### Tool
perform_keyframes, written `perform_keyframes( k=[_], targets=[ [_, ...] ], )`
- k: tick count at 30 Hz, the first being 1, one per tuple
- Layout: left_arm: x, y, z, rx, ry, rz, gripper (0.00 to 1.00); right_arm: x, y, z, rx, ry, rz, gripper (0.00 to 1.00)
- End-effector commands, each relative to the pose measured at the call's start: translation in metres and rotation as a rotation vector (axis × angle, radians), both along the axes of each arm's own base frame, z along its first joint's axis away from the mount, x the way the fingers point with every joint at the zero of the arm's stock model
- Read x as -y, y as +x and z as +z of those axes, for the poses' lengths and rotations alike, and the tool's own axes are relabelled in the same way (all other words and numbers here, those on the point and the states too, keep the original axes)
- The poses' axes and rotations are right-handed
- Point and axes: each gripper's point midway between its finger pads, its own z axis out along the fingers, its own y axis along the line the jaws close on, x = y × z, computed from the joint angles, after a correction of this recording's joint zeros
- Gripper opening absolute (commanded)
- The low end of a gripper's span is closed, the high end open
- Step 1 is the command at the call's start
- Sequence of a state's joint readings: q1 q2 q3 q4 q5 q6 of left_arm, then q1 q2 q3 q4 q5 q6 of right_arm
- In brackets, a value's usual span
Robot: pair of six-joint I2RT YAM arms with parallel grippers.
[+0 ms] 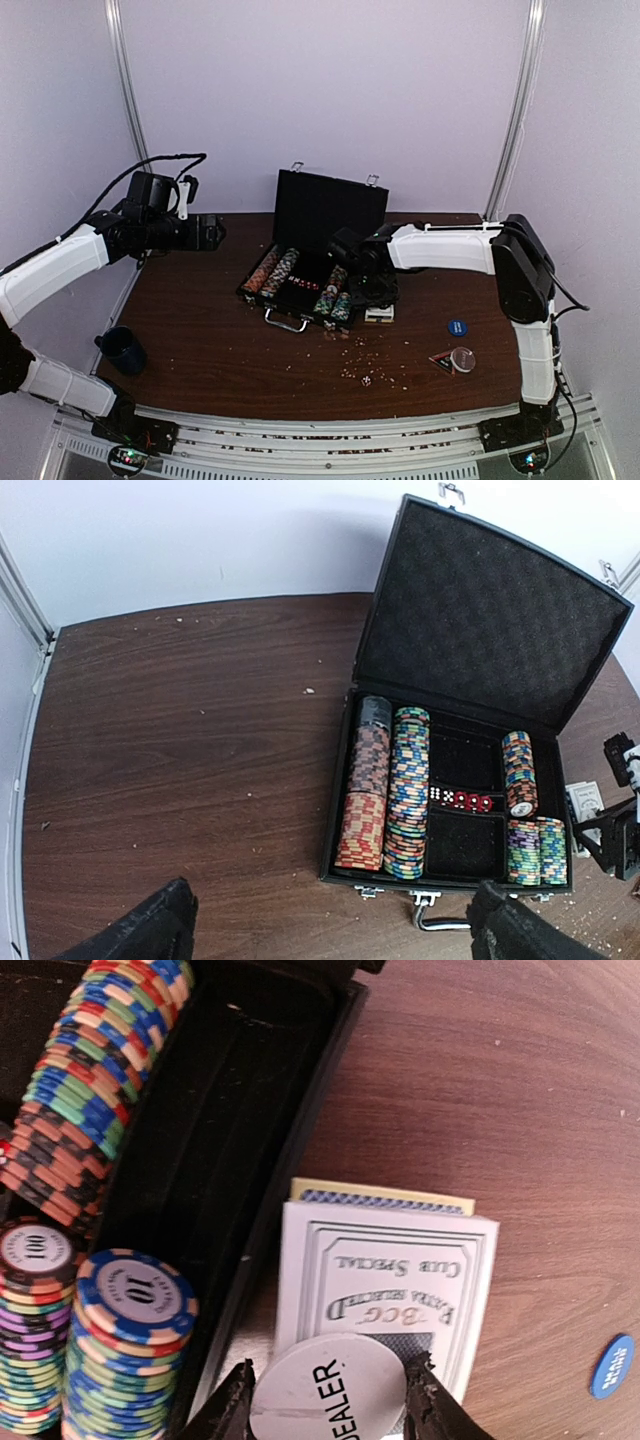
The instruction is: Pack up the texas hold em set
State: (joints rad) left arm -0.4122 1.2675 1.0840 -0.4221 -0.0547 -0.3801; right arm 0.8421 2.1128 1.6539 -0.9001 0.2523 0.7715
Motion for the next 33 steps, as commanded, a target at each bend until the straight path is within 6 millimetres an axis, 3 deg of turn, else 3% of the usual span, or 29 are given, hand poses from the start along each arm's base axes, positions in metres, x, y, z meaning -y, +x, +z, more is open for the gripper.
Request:
perform_keyframes(
  k=[1,8,23,33],
  targets=[
    [0.004,-0.004,0.000,0.007,-0.008,-0.038,0.98,-0.030,0.000,0.029,0.020,0.134,0.008,0.42],
    [0.004,-0.005,-0.001,0.004,-0.012,-0.036,0.98,-0.059,0.007,0.050,0.051,0.164,0.064,0.43],
    [0.004,-0.006,-0.004,-0.003,-0.018,-0.033,0.98,-0.148,0.021,0.046,0.096,0.334,0.209,0.44],
    [0.005,-0.009,-0.005,0.004,-0.056,-0.029,0.98,-0.170,0.035,0.041,0.131,0.363,0.253,0.45]
  ],
)
